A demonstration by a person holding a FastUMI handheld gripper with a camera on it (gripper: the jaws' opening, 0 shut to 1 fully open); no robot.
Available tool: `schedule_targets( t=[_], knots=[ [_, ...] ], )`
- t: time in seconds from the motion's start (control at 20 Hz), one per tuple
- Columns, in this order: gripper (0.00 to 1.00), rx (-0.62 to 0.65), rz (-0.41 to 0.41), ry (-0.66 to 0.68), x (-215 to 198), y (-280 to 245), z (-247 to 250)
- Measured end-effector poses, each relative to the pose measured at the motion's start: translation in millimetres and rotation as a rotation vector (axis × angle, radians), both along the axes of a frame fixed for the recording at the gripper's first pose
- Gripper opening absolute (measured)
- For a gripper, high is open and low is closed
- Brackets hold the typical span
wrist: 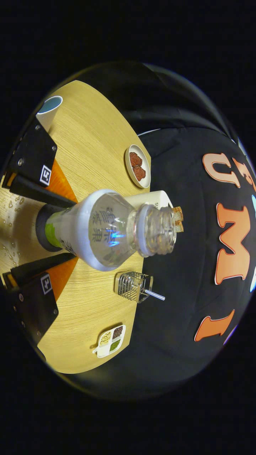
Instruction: Take the bottle from table, then pour the juice into the cup, finally place the bottle on the coaster
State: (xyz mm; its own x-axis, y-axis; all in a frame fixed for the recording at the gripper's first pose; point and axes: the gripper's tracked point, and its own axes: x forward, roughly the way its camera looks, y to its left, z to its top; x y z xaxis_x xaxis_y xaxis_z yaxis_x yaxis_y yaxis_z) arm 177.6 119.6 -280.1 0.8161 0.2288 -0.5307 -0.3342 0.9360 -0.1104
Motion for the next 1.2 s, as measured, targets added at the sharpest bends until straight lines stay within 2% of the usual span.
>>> schedule_targets(
  t=[0.05,0.1,0.2,0.4,0.55,0.7,0.95,1.2],
  knots=[
    [0.8,0.004,-0.002,0.002,-4,-1,5],
    [0.91,0.007,-0.007,0.003,-9,-3,9],
    [0.98,0.01,-0.033,-0.008,-17,-8,23],
    [0.98,0.027,-0.069,-0.051,-42,-20,68],
    [0.98,0.026,-0.076,-0.127,-66,-29,124],
    [0.97,0.033,-0.119,-0.171,-93,-48,171],
    [0.97,0.114,-0.209,-0.208,-134,-82,217],
    [0.97,0.1,-0.253,-0.314,-161,-107,269]
  ],
)
